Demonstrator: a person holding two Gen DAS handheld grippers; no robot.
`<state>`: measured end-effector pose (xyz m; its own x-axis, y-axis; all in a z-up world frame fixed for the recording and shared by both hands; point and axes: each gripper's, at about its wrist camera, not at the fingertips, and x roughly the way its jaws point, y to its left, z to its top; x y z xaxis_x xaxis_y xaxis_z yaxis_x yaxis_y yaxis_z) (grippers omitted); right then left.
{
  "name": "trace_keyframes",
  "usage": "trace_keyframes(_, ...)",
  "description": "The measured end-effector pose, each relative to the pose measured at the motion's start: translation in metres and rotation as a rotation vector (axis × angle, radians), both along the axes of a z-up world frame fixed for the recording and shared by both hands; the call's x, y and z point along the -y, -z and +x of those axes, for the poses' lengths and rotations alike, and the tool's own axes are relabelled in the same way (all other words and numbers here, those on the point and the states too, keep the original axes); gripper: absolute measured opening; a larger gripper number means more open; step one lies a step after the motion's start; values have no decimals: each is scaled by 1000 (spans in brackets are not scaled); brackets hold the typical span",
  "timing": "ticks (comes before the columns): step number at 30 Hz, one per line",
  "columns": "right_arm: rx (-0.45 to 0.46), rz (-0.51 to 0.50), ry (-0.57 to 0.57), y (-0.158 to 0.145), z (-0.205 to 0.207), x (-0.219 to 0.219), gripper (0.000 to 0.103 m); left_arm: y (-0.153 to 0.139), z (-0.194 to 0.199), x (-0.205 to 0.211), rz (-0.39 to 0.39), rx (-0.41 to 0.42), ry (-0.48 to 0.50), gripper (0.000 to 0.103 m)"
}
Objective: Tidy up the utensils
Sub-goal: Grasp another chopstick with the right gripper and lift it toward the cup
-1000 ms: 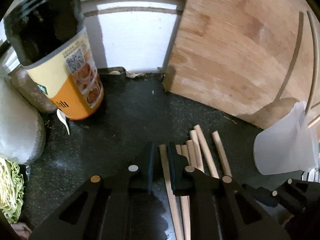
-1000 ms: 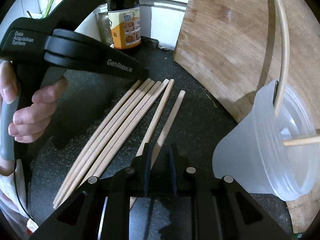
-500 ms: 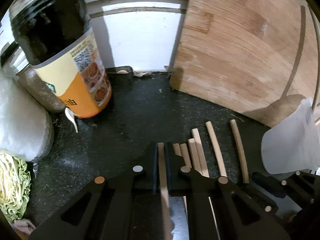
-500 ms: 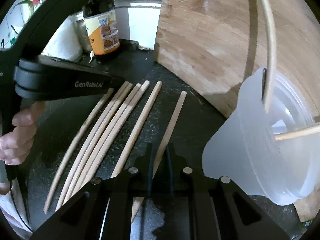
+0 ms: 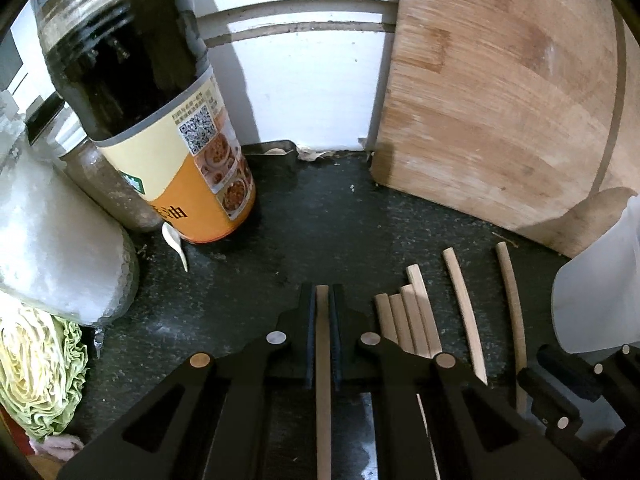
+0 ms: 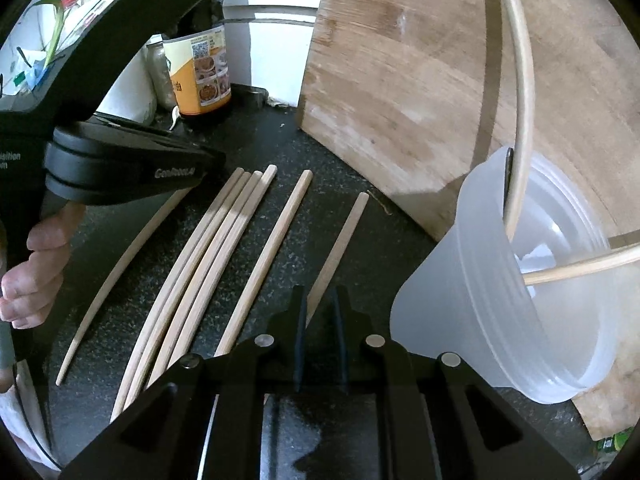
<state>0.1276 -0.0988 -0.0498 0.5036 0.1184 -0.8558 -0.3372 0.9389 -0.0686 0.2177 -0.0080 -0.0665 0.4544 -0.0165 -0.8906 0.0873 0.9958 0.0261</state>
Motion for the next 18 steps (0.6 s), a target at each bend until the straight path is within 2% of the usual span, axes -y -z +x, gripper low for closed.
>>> trace_keyframes(5, -25, 5, 0, 6, 3, -5, 14, -10, -4, 3, 27, 24, -11, 6)
trace_keyframes(9, -11, -16, 3, 10, 3, -9, 14, -13, -4, -4, -11, 21, -4, 6)
trace_keyframes(13, -13, 4, 5, 11, 4, -7, 14, -24, -10, -6, -55, 48, 16, 6)
trace_keyframes(18, -21, 44, 7, 9, 3, -2, 8, -36, -16, -10, -71, 82, 13, 6)
